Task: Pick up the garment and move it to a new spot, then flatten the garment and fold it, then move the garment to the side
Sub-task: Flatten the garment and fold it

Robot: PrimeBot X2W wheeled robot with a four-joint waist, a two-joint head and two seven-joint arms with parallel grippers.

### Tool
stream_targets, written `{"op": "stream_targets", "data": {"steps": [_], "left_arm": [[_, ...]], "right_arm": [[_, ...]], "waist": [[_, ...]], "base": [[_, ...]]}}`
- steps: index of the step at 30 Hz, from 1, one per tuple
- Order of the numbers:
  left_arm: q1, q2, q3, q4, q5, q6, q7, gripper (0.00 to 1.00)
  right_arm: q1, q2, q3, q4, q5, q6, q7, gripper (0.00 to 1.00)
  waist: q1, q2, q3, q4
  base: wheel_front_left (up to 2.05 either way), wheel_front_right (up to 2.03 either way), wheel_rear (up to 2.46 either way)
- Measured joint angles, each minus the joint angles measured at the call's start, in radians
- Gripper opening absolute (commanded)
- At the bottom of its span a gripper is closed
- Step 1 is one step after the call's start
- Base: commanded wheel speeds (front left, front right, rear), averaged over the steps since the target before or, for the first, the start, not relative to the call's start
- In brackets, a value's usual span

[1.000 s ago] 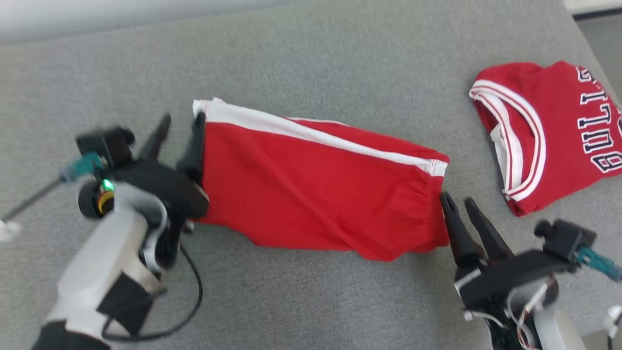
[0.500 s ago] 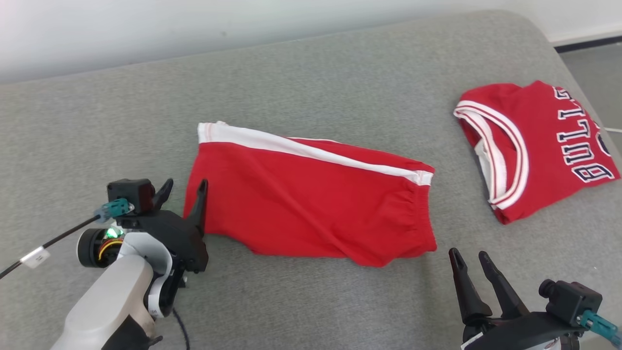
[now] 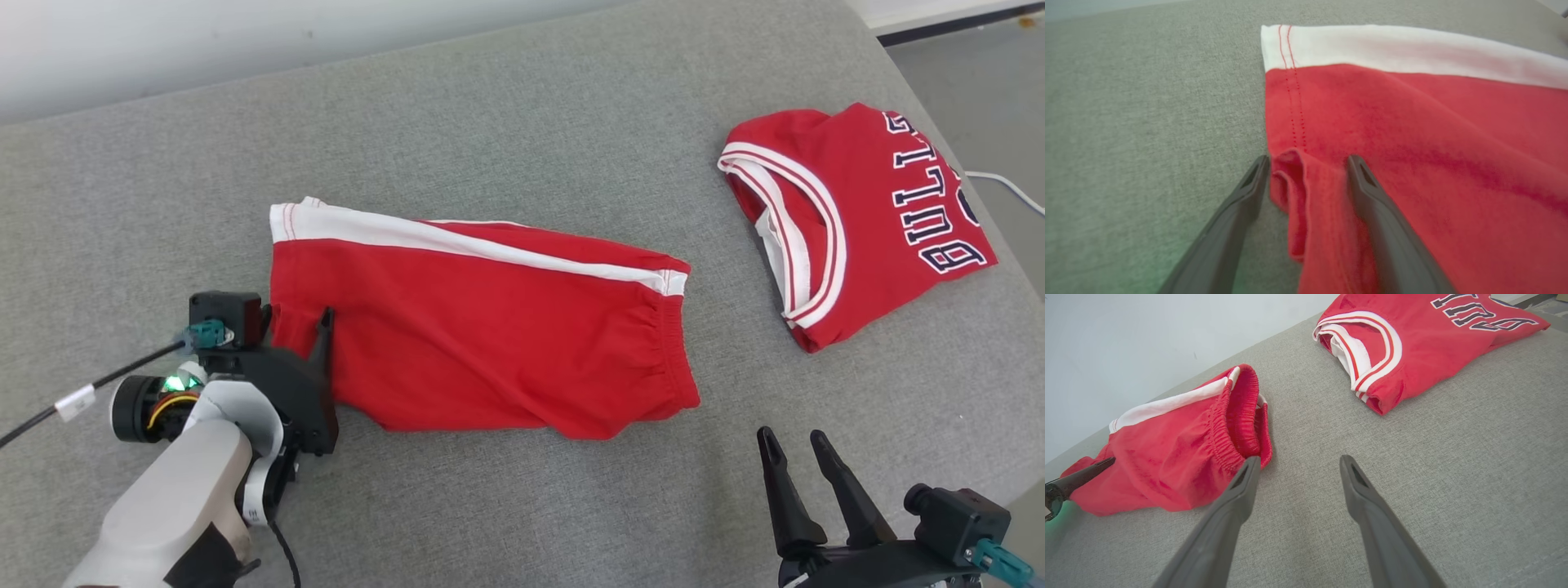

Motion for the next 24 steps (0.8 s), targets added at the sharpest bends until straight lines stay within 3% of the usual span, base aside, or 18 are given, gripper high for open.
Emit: {"op": "stream_targets", "data": {"steps": [4,5,6,7,8,15,24], "left_arm": [[-0.004,0.003,-0.007,-0.008,-0.007,-0.001,0.058,1.00],[-0.004,0.003,-0.007,-0.013,-0.017,-0.009,0.074,0.95],[-0.004,0.005,-0.008,-0.018,-0.025,-0.014,0.084,0.49],[-0.004,0.007,-0.010,-0.024,-0.028,-0.017,0.088,0.33],[-0.004,0.008,-0.011,-0.028,-0.029,-0.022,0.091,0.00],[0.009,0.001,-0.020,-0.056,-0.028,-0.022,0.068,0.00],[0.119,-0.011,0.035,-0.114,-0.066,0.049,-0.036,0.00]], "right_arm": [[-0.008,0.000,0.005,0.006,0.001,0.000,-0.005,1.00],[-0.010,0.000,0.005,0.007,0.001,0.000,-0.009,1.00],[-0.011,0.000,0.006,0.008,0.001,0.000,-0.010,1.00],[-0.013,0.000,0.007,0.009,0.001,0.000,-0.012,1.00],[-0.014,0.000,0.008,0.010,0.001,0.000,-0.012,1.00],[-0.022,0.000,0.007,0.017,-0.004,0.000,-0.020,1.00],[-0.023,0.000,-0.004,0.014,-0.025,0.000,-0.004,1.00]], "waist": [[0.0000,-0.0001,0.006,-0.009],[-0.0001,-0.0001,0.007,-0.010],[0.0000,-0.0001,0.007,-0.011],[0.0000,-0.0001,0.008,-0.011],[0.0000,-0.0001,0.009,-0.012],[0.0003,0.0001,0.006,-0.002],[0.0003,0.0002,-0.023,0.037]], "base": [[0.00,0.00,0.00],[0.00,0.00,0.00],[0.00,0.00,0.00],[0.00,0.00,0.00],[0.00,0.00,0.00],[0.00,0.00,0.00],[0.00,0.00,0.00]]}}
